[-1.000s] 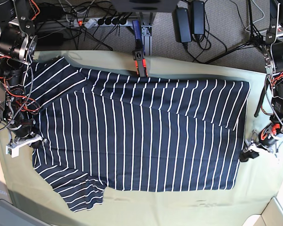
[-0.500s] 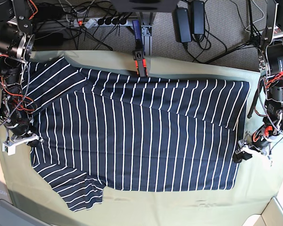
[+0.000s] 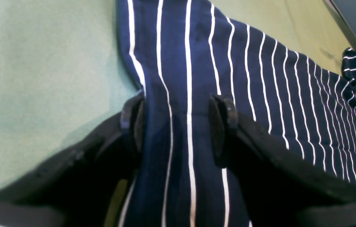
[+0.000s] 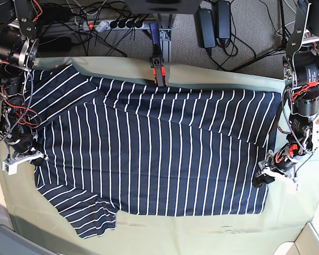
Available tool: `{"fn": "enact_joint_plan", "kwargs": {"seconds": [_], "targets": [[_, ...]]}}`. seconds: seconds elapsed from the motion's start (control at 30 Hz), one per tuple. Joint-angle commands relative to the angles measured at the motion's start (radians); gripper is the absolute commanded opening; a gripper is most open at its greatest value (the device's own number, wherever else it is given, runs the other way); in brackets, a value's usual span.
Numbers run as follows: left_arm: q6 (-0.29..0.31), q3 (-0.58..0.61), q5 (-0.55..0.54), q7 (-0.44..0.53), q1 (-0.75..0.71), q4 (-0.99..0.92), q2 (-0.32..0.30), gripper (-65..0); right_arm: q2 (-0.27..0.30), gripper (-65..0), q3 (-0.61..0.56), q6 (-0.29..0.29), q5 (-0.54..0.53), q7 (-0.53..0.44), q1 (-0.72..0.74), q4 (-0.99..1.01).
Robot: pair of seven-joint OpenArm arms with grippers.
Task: Fold the T-shirt properly
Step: 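Grasp the shirt's side edge midway with both grippers, then lift the held side edge and fold it toward the collar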
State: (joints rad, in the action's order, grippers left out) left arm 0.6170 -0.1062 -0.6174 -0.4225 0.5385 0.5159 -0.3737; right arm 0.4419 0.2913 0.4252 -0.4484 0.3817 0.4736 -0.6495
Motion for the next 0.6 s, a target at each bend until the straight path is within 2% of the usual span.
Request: {"fn": "enact_joint_plan", "kwargs": {"seconds": [0.0, 0.1, 0.23, 0.3, 0.43, 0.57], "targets": [[-0.008, -0.002, 0.002, -0.006, 0.026, 0.011, -0.006, -31.5, 0.023, -65.0, 0.001, 0.046, 0.003, -0.004, 0.016, -0.009], [-0.008, -0.002, 0.002, 0.001, 0.026, 0.011, -0.006, -34.8, 0.023, -65.0, 0.001, 0.045, 0.002, -0.009, 0.016, -0.009], [-0.006, -0.002, 0.002, 0.018, 0.026, 0.011, -0.006, -56.7, 0.023, -65.0, 0.001, 0.046, 0.003, -0.009, 0.016, -0.009], [-0.003, -0.002, 0.002, 0.029, 0.027, 0.014, -0.007, -64.3, 0.023, -65.0, 0.001, 0.046, 0.003, -0.009, 0.016, -0.009], [0.081, -0.003, -0.001, 0.049, 0.029, 0.016, -0.021, -65.0, 0.024, -65.0, 0.001, 0.046, 0.003, -0.008, 0.016, -0.009], [0.081, -0.003, -0.06, 0.051, 0.037, 0.016, -0.048, -65.0, 0.028, -65.0, 0.001, 0.046, 0.003, -0.008, 0.016, -0.011]]}}
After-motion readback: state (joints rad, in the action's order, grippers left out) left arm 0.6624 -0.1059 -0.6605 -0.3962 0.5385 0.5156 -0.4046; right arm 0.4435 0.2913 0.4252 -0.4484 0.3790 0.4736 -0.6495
